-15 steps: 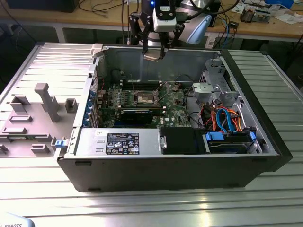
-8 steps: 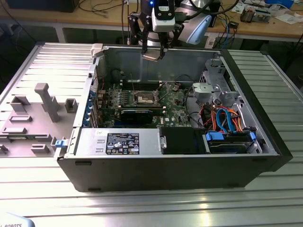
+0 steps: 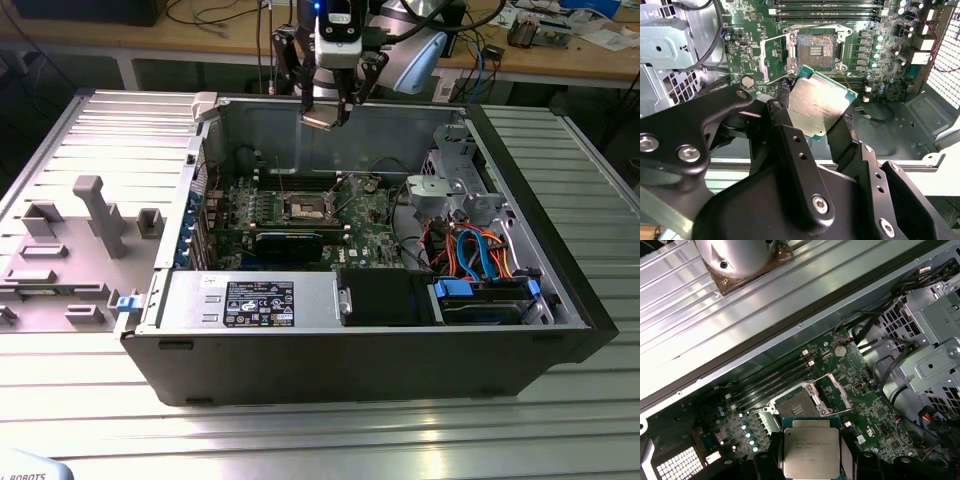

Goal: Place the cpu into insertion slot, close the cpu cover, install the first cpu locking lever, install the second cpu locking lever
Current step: 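Place the cpu into insertion slot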

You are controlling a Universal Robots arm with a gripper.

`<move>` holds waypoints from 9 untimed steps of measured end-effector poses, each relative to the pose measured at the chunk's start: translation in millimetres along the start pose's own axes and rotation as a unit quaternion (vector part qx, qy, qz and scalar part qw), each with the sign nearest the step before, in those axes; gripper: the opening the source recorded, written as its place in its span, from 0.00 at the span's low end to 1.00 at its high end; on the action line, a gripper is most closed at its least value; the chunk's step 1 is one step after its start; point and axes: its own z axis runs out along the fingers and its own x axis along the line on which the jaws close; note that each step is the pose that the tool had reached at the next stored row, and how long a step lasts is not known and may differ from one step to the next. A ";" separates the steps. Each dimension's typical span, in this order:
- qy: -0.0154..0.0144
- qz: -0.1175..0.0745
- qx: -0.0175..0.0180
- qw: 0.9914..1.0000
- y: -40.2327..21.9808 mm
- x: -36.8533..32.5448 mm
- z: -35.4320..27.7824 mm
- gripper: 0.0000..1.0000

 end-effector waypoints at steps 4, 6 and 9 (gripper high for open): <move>0.000 0.000 0.000 1.000 0.0 0.0 0.0 0.55; 0.000 0.001 0.000 1.000 0.0 0.0 0.0 0.55; -0.002 0.027 -0.001 1.000 -0.1 0.1 0.0 0.55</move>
